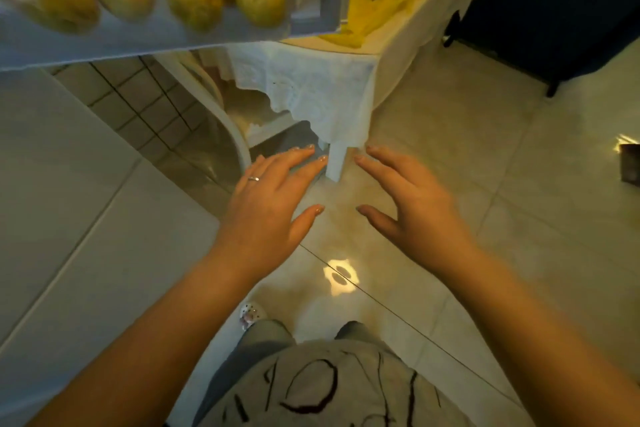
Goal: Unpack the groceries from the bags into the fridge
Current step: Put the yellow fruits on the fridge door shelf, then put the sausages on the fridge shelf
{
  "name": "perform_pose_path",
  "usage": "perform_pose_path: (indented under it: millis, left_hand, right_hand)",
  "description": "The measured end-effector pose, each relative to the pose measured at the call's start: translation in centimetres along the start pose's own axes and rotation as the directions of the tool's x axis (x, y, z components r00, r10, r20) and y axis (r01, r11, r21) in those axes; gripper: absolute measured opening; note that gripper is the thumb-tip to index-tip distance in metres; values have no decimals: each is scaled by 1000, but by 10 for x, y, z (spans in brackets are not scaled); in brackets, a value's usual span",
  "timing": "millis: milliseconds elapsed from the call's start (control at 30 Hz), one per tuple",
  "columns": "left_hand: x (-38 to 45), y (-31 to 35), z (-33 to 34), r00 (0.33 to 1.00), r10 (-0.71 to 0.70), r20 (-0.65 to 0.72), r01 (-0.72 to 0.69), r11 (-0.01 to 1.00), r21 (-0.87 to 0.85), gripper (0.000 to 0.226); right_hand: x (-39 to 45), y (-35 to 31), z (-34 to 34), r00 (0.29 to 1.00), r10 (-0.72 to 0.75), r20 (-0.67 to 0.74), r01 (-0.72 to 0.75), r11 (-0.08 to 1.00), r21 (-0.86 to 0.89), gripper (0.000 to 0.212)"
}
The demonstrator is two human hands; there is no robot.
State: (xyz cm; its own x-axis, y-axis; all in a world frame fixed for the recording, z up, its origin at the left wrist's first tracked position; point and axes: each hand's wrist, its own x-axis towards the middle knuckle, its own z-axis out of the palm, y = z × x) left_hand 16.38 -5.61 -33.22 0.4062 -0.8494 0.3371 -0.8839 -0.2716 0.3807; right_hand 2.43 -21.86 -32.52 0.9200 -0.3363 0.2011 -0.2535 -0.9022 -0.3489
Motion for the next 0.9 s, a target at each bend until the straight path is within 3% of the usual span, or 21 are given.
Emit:
perform_pose_path:
  millis: [233, 433, 900]
  left_hand:
    - [30, 70, 85, 988, -13, 156, 20, 999, -45, 57]
    - [90, 92, 131, 972, 42, 230, -29, 998, -59, 60]
    - [364, 39, 221, 967, 73, 246, -36, 988, -153, 60]
  right_hand:
    - [-58, 81, -21, 989, 131, 72, -132, 991, 11, 65]
    - [-53, 145, -34, 955, 269, 124, -274, 961, 25, 69]
    - [132, 331, -68, 938, 335, 85, -332, 942, -48, 65]
